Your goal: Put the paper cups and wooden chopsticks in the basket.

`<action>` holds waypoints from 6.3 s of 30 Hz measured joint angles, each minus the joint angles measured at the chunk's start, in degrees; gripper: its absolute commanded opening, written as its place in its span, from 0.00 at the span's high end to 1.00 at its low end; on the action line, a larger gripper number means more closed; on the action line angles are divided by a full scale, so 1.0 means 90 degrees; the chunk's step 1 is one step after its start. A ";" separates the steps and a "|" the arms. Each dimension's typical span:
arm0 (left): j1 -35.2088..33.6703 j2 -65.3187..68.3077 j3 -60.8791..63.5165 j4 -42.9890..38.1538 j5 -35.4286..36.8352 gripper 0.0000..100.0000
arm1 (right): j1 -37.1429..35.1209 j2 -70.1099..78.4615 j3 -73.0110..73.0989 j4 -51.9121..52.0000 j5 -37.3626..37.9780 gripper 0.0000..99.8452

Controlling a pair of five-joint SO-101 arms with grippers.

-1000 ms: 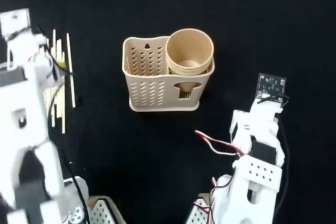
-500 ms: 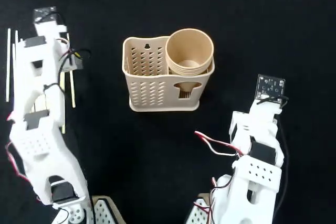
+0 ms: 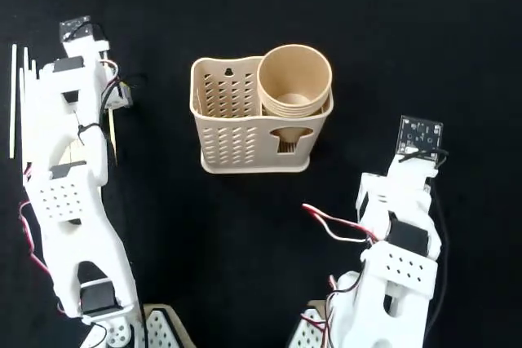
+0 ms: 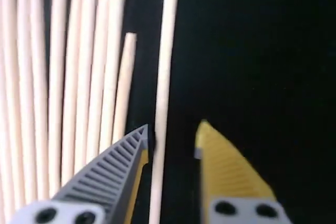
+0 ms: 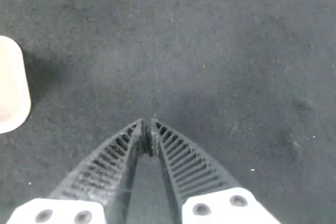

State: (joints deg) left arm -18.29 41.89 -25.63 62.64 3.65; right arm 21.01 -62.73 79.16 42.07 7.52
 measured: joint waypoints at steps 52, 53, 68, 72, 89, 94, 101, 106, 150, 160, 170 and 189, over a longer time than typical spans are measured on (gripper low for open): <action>0.3038 -0.8098 -0.2090 0.4200 0.0166 0.97 | 0.0000 0.0000 0.0117 -0.0098 0.0000 0.99; 0.3038 -0.8469 -0.1748 0.4103 0.0147 0.97 | 0.0000 0.0000 0.0117 -0.0098 0.0000 0.99; 0.3018 -1.3236 0.6076 -0.2393 0.0078 0.97 | -0.0098 0.0000 0.0244 -0.0117 0.0215 0.98; 0.3018 -1.3499 0.8449 -0.4933 0.0078 0.97 | -0.0274 0.0000 0.0264 -0.0117 0.0283 0.98; 0.3985 -1.0227 0.8703 -0.7306 0.0078 0.97 | -0.0410 0.0000 0.0342 -0.0313 0.0283 0.98; 0.3858 -0.9231 0.8645 -0.7805 0.0078 0.97 | -0.0410 0.0000 0.0342 -0.0313 0.0283 0.98; 0.3702 -0.9045 0.8645 -0.7853 0.0479 0.97 | -0.0410 0.0000 0.0342 -0.0313 0.0283 0.98; 0.3702 -0.9045 0.8772 -0.7853 0.0674 0.97 | -0.0410 0.0000 0.0342 -0.0313 0.0283 0.98; -0.0391 -0.5109 0.4259 -0.0166 -0.0205 0.78 | -0.0410 0.0000 0.0342 -0.0313 0.0313 0.99; -0.0440 -0.1543 0.2159 -0.0166 -0.0811 0.94 | -0.0410 0.0000 0.0342 -0.0313 0.0322 0.99; -0.0449 -0.1241 0.0821 0.1182 -0.0996 0.97 | -0.0410 0.0000 0.0342 -0.0313 0.0322 0.99; 0.0957 -0.6173 0.0899 0.2745 -0.1035 0.83 | -0.0410 0.0000 0.0342 -0.0313 0.0322 0.99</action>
State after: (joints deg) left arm -9.67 -13.67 -17.54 87.34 -5.67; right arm 17.32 -62.73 82.24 39.25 10.42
